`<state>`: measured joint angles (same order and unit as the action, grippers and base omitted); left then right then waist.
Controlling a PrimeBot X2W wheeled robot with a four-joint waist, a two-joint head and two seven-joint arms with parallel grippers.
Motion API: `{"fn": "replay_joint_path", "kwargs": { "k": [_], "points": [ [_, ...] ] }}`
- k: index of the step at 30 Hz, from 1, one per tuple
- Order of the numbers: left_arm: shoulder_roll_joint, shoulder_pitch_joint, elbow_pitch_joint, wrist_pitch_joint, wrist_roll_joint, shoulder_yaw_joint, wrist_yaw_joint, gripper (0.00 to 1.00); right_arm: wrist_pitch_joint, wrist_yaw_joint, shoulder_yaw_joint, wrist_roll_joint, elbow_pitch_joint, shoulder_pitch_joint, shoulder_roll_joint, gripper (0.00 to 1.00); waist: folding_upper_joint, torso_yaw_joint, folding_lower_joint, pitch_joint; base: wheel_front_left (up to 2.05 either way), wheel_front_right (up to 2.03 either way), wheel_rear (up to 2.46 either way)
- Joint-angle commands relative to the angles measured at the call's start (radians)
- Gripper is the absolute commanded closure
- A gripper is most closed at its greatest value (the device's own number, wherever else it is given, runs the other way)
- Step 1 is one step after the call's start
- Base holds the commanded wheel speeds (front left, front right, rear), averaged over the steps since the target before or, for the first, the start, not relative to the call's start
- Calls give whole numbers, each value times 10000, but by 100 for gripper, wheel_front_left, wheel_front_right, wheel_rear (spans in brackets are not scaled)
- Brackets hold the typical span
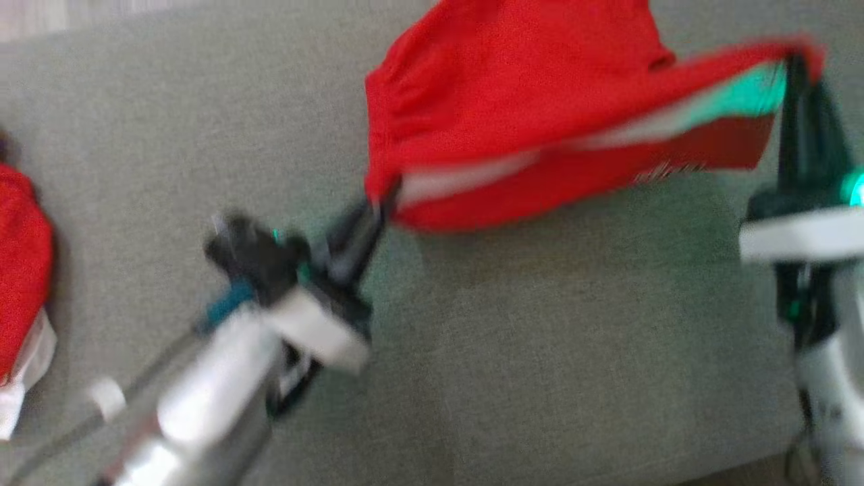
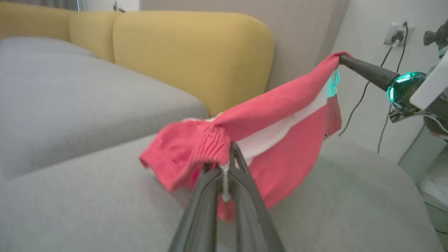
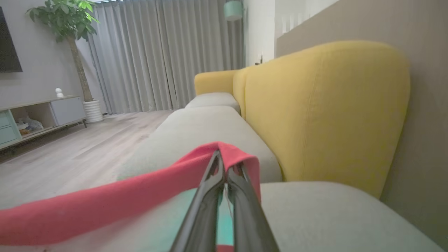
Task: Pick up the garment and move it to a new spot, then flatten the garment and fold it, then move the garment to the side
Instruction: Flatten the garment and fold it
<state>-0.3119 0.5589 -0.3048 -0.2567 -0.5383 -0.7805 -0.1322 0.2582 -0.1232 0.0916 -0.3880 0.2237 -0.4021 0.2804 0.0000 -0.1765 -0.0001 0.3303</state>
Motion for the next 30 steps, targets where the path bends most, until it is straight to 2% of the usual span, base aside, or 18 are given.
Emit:
{"fn": "replay_joint_path", "kwargs": {
  "k": [1,9,14,20,25,30],
  "points": [
    [-236,90,345,-48,-66,300,16,100,36,-75,36,-68,-381,199,67,100,0,46,1,-244,0,0,0],
    [-476,-2614,823,-43,-337,-551,16,100,-111,-75,-680,-523,-1526,3763,176,100,0,107,1,-1111,0,0,0],
    [-599,-2887,1440,66,-602,-560,84,100,-647,-75,-1139,-697,-2573,4446,320,100,0,247,1,-1143,0,0,0],
    [-45,-1970,1681,193,-995,-143,146,100,-1415,-75,-1073,-876,-2373,3445,527,100,0,609,1,-828,0,0,0],
    [699,-671,1129,515,-1358,102,125,100,-1977,-75,-715,-1040,-1241,1810,817,100,0,916,1,-413,0,0,0],
    [1256,596,-9,764,-1499,277,179,100,-2376,-75,-77,-1239,87,111,1056,100,0,1074,1,50,0,0,0]
  ]
}}
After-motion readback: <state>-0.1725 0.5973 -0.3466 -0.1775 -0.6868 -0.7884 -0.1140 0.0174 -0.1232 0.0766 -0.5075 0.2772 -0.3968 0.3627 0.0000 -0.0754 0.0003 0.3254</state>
